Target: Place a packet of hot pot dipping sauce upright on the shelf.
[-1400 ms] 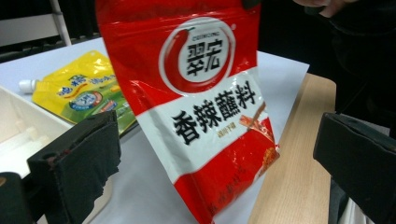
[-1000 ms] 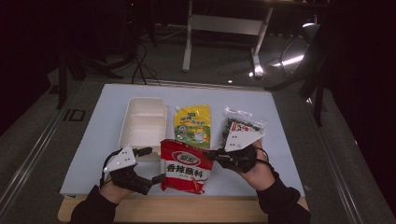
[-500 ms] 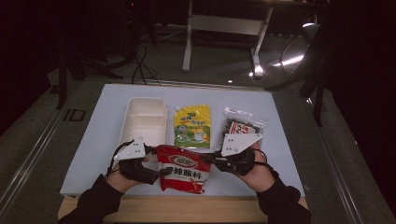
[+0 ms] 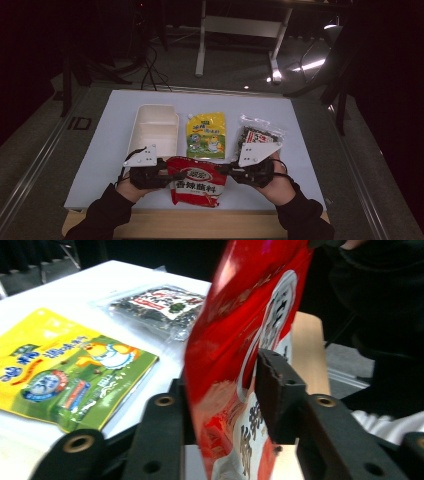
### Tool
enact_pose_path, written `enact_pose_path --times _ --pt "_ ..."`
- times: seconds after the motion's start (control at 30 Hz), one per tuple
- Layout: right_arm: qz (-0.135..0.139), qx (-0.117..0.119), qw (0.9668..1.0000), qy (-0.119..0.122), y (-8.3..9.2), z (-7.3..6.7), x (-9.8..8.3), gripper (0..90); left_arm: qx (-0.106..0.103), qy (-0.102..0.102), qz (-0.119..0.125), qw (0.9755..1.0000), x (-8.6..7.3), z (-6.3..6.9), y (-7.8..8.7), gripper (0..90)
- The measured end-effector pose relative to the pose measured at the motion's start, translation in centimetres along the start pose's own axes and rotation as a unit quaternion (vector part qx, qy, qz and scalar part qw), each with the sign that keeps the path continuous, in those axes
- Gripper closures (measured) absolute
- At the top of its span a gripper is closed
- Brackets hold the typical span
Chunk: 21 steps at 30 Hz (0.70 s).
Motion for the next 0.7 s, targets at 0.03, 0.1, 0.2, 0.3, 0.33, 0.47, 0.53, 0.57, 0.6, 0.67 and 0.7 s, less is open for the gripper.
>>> enact_pose_path --times 0.03,0.1,0.2,0.3,0.33,0.47,0.53,0.57,0.6,0.67,0.7 --pt "0.000 -0.002 1.0000 0.001 0.0 0.0 0.0 89.1 0.000 0.000 0.000 1.0000 0.0 0.0 0.0 73.4" --pt "-0.002 -0.002 1.0000 0.001 0.1 0.1 -0.1 89.1 -0.009 -0.008 -0.008 0.9999 0.1 0.2 0.1 79.2" --pt "-0.004 -0.006 1.0000 0.002 0.1 0.1 -0.2 89.1 -0.014 -0.014 -0.015 0.9997 0.3 0.7 0.2 89.2" --pt "-0.003 -0.008 1.0000 0.002 0.3 0.2 -0.1 89.0 -0.008 -0.021 -0.015 0.9996 0.4 1.2 0.1 90.0" --pt "-0.001 -0.009 1.0000 0.001 0.4 0.3 -0.1 89.0 -0.012 -0.018 -0.015 0.9997 0.5 1.3 0.1 90.0" --pt "0.004 -0.008 1.0000 -0.001 0.9 0.3 0.2 87.7 -0.019 -0.026 -0.009 0.9994 0.9 1.8 0.1 90.0" --pt "0.002 -0.002 1.0000 -0.006 1.2 0.4 0.2 82.8 -0.020 -0.027 -0.005 0.9994 1.2 2.0 0.1 90.0" --pt "0.002 -0.002 1.0000 -0.006 1.2 0.4 0.2 82.8 -0.020 -0.027 -0.005 0.9994 1.2 2.0 0.1 90.0" --pt "-0.004 0.001 0.9999 -0.012 1.2 0.5 0.1 73.7 -0.018 -0.031 0.001 0.9994 1.6 2.2 0.2 90.0" --pt "0.000 0.004 0.9998 -0.020 1.1 0.6 -0.2 70.5 -0.021 -0.027 0.014 0.9993 2.0 2.3 0.3 90.0" --pt "0.000 0.004 0.9998 -0.020 1.1 0.6 -0.2 70.5 -0.021 -0.027 0.014 0.9993 2.0 2.3 0.3 90.0"
Point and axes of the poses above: each handheld gripper's, and its own axes: y roughly backward along the jaws, x roughly out of its top, z roughly to its right, the point moved 6 cm from there along -y, roughly forward along the jaws, and after that the axes turned 9 degrees about z, right-handed, at the moved point
